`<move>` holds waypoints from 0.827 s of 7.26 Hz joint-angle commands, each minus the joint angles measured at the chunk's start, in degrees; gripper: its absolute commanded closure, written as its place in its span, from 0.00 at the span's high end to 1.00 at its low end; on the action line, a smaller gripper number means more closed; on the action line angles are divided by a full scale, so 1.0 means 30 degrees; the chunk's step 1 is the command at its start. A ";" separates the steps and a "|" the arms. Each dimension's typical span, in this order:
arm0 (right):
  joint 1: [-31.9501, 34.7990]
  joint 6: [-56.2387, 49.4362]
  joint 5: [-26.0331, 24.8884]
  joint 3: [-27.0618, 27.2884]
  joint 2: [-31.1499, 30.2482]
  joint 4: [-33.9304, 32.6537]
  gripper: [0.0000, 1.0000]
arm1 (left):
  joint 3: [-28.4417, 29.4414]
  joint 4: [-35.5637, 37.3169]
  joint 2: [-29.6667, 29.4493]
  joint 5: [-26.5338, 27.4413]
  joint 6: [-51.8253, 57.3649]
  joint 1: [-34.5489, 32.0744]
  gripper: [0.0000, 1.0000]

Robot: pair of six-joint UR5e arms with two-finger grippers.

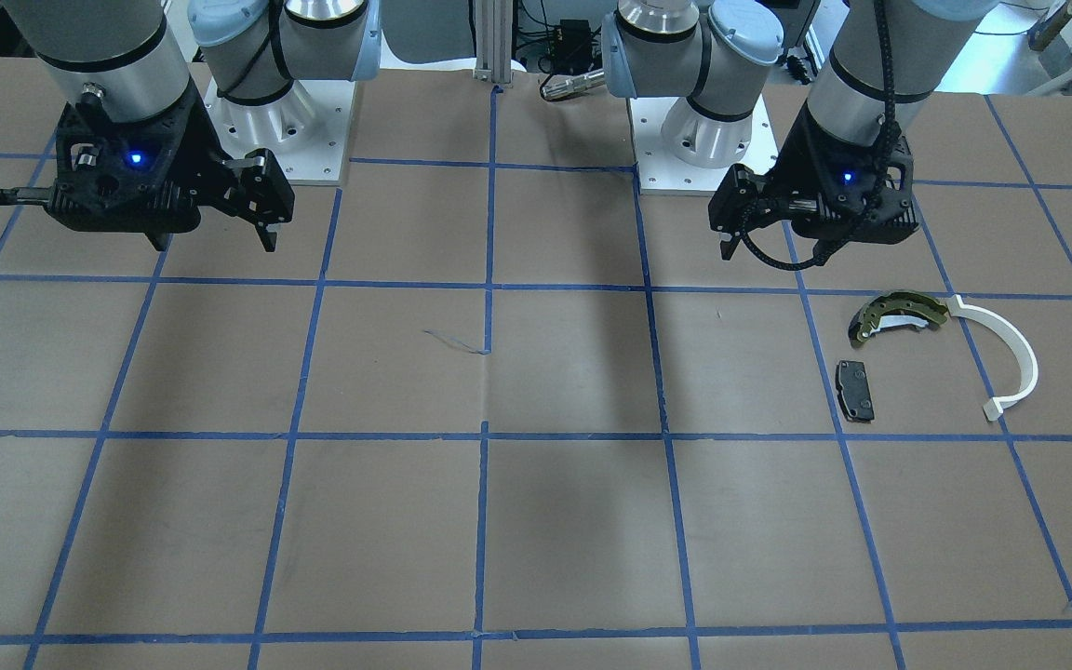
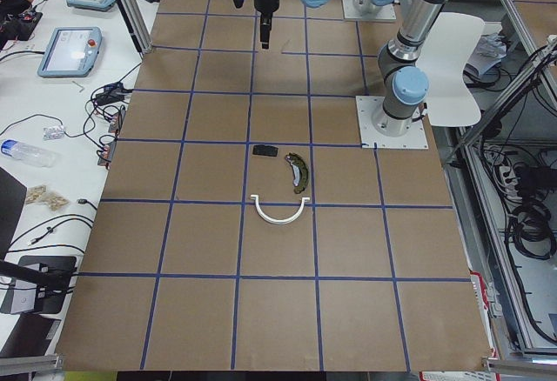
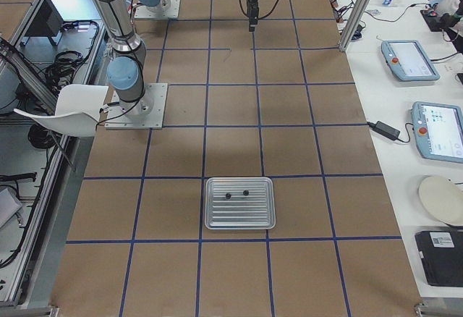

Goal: Place bearing gear from tray to pile

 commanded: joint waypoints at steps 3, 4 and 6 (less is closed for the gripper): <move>-0.0216 0.0001 0.0340 0.0017 0.0004 -0.0109 1.00 | 0.0022 0.0125 0.0018 -0.0235 -0.0029 0.0018 1.00; -0.0508 -0.0027 0.0311 0.0017 -0.0025 0.0065 1.00 | -0.0035 0.0125 -0.0069 -0.0235 -0.0349 0.0017 1.00; -0.0598 -0.0232 0.0398 -0.0042 0.0003 -0.0138 1.00 | -0.0182 0.0125 0.0017 -0.0147 -0.0264 0.0017 1.00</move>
